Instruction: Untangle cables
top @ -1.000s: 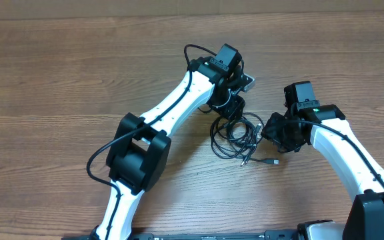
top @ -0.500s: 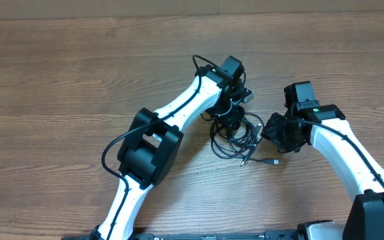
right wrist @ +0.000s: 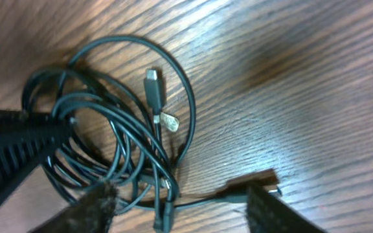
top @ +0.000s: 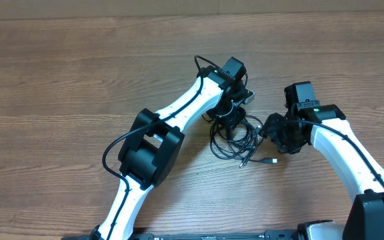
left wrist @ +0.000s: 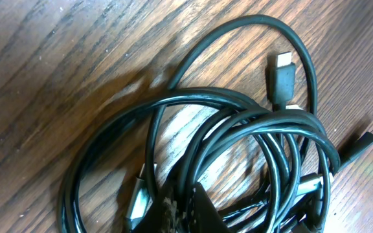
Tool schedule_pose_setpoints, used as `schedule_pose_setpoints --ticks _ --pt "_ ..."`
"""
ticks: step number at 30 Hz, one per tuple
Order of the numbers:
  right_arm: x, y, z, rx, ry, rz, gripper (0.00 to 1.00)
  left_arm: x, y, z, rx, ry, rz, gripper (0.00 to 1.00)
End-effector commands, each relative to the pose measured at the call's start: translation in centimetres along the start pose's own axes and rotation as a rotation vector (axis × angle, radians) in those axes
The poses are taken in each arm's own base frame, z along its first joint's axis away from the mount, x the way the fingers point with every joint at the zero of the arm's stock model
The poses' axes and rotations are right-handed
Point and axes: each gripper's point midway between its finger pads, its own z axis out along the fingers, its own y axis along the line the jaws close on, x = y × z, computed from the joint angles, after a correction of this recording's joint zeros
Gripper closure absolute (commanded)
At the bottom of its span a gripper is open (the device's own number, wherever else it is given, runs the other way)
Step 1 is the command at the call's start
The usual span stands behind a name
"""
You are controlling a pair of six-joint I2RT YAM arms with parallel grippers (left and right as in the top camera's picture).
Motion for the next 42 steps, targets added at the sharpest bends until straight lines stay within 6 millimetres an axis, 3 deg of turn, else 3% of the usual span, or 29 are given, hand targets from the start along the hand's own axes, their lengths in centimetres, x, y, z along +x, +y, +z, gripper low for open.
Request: schedule_pose_setpoints --ticks 1,7,9,12,18,20,22,30,31,34,38,42 --pt "0.0 0.2 0.1 -0.011 0.009 0.004 0.30 -0.7 -1.3 -0.8 0.031 -0.019 0.001 0.96" --pt "0.0 0.5 0.1 -0.029 0.011 0.002 0.22 -3.9 -4.1 -7.2 0.060 -0.155 0.055 0.96" --pt "0.0 1.5 0.0 -0.083 0.017 -0.005 0.21 -4.9 -5.1 -9.9 0.059 -0.211 0.079 0.96" --pt "-0.1 3.2 -0.2 -0.165 0.026 -0.017 0.21 -5.2 -6.0 -11.6 0.058 -0.246 0.098 0.96" --pt "-0.6 4.5 -0.4 -0.230 0.016 -0.033 0.27 -4.2 -6.5 -11.8 0.077 -0.213 0.089 0.96" --pt "-0.9 3.9 -0.3 -0.199 -0.005 -0.029 0.41 -3.9 -7.1 -11.9 0.112 -0.206 0.089 0.96" --pt "-1.5 2.9 -0.2 -0.141 -0.039 0.014 0.43 -3.9 -7.7 -12.2 0.156 -0.210 0.090 0.96" --pt "-1.9 2.1 -0.1 -0.099 -0.059 0.156 0.40 -3.7 -7.7 -13.3 0.181 -0.220 0.081 0.96" --pt "-1.7 3.1 -0.2 -0.151 -0.038 0.137 0.30 -3.8 -7.2 -13.4 0.170 -0.221 0.072 0.96" --pt "-1.1 5.1 -0.6 -0.255 0.002 0.023 0.25 -3.6 -6.2 -13.4 0.130 -0.214 0.056 0.96" --pt "-1.5 5.8 -1.5 -0.278 -0.019 -0.048 0.17 -3.4 -4.7 -13.4 0.066 -0.206 0.037 0.96" --pt "-2.1 6.5 -3.2 -0.299 -0.060 -0.095 0.16 -3.3 -3.9 -13.3 0.019 -0.202 0.030 0.96"
